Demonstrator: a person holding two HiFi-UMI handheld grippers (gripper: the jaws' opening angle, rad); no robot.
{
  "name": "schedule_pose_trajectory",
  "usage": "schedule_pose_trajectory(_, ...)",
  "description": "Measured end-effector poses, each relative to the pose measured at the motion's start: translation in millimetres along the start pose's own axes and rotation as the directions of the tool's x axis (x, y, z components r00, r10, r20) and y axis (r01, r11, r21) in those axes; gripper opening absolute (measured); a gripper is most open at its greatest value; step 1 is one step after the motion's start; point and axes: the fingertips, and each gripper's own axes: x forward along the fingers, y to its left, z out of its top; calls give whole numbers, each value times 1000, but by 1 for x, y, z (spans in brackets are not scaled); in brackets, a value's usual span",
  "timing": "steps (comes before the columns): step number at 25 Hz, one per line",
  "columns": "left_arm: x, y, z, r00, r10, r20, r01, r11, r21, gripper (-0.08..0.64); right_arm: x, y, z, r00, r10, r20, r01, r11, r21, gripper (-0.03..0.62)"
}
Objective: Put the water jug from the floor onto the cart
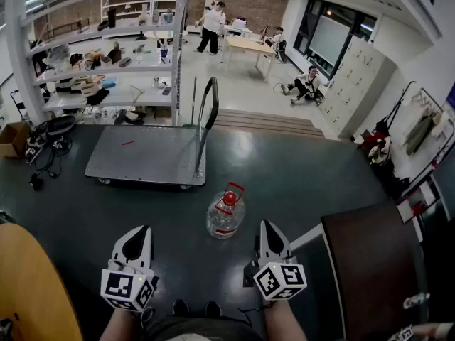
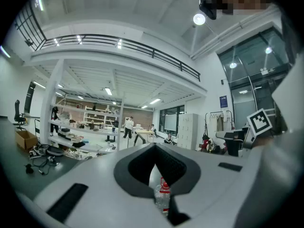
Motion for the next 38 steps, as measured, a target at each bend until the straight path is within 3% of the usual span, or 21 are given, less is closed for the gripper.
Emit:
schedule_pose_trajectory(10,15,17,-10,999,-36,-38,38,998,55,8,10,19,-25,998,13,-69,-20,996,-93,-11)
schedule_pose_trajectory(14,10,34,-20,996,-41,-74,44,998,43,8,7,13,-30,996,-39,-84,32,995,-90,-11)
schedule_pose_trajectory(18,9,37,-30,995,-43,-90,44,999,16,8,-2,10,-34,993,-45,-109,32,992,-119,-11)
schedule_pose_trajectory(24,18,38,-38,996,-61,-72,62,998,13,8,2,12,-37,997,-35,-75,30,998,-60,-11)
schedule_pose_trajectory(29,13,40,-47,990,-102,-93,103,995,2,8,3,32,-42,999,0,-53,-4,998,-65,-11)
schedule_pose_trajectory(38,19,50,-55,983,-161,-87,161,987,-4,8,14,28,-102,978,-62,-198,32,988,-151,-9)
